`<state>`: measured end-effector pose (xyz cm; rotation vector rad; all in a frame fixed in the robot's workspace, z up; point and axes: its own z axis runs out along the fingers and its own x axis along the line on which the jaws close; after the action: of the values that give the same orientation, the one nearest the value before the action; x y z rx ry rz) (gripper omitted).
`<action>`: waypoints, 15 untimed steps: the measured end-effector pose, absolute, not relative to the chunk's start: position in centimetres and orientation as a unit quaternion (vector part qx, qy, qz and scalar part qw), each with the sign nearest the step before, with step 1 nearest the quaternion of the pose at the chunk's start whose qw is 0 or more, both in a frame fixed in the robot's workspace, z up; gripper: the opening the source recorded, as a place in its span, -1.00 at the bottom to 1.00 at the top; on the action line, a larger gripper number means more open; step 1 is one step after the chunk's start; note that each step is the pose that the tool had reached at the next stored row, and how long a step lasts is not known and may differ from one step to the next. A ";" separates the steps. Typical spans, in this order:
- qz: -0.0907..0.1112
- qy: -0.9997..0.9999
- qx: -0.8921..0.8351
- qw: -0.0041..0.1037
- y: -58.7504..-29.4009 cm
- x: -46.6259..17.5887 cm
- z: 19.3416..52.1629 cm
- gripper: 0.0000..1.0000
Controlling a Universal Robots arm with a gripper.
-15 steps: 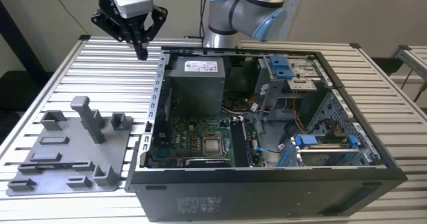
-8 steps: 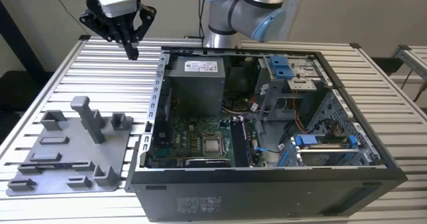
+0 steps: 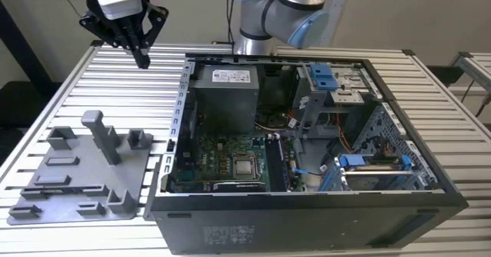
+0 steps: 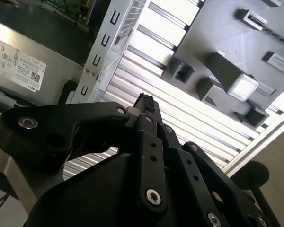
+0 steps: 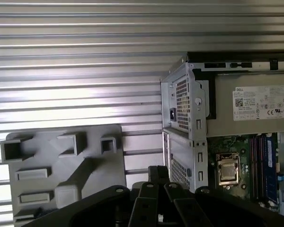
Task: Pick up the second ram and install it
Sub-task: 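Reach for the second ram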
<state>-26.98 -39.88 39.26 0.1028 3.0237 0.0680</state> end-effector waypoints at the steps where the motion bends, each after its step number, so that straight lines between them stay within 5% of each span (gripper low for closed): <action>1: 0.022 0.997 0.034 0.058 -39.9 -27.2 39.3 -0.79; 15: 0.022 0.997 0.034 0.065 -39.9 -30.1 39.3 -0.79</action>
<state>-30.06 -39.88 39.26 0.1014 3.0093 0.0659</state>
